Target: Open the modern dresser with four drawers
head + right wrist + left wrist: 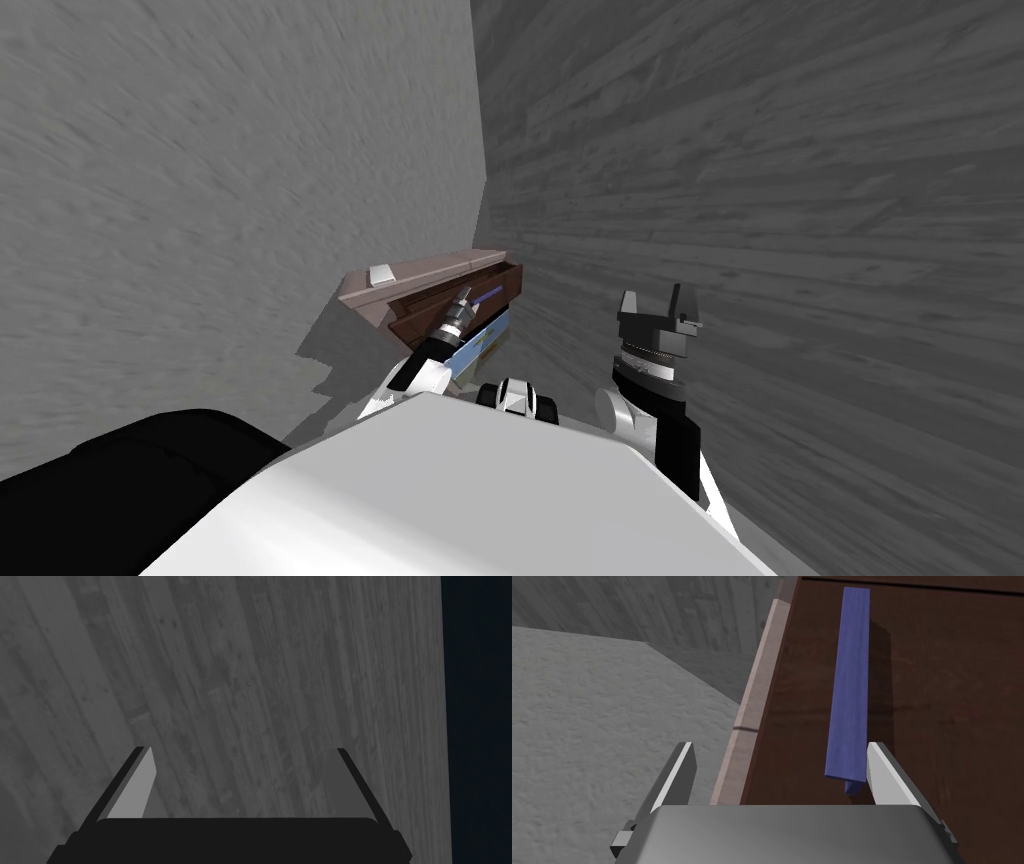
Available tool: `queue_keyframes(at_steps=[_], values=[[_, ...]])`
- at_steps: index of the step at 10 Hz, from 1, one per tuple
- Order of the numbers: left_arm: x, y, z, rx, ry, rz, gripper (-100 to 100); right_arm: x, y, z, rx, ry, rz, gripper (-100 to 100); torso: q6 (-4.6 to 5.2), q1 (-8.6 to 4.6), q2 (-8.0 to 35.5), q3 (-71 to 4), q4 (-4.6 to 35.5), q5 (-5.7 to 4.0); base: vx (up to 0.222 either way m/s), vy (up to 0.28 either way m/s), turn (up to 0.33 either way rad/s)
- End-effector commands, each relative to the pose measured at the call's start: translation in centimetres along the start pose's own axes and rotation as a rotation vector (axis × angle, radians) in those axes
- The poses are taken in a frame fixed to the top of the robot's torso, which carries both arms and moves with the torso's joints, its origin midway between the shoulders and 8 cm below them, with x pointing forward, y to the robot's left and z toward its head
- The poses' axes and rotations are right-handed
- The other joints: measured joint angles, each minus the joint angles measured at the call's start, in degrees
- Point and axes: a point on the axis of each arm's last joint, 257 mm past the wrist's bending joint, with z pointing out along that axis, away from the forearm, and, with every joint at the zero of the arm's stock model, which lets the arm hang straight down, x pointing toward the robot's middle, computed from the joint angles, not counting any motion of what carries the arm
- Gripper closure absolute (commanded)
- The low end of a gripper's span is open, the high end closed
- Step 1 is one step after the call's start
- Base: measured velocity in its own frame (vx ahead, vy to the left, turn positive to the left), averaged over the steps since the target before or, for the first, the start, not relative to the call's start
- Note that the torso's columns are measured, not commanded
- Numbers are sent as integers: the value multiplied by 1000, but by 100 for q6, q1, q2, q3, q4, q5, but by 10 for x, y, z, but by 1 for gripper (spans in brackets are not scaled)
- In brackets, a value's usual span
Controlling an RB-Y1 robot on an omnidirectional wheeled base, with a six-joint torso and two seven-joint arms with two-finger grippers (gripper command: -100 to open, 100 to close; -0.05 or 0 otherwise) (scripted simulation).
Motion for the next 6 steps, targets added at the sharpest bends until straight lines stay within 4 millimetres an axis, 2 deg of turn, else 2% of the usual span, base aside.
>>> queue_keyframes(at_steps=[1, 6], values=[[-1, 1, 0, -6, -2, 0, 0, 0, 0, 0, 0, 0, 0, 0, -1, 1, 0, 4, -13, 7, 0, 0, 0], [-1, 6, -1, -19, -4, 0, 0, 0, 0, 0, 0, 0, 0, 0, -12, 30, -21, -5, -36, 23, 0, 0, 0]])
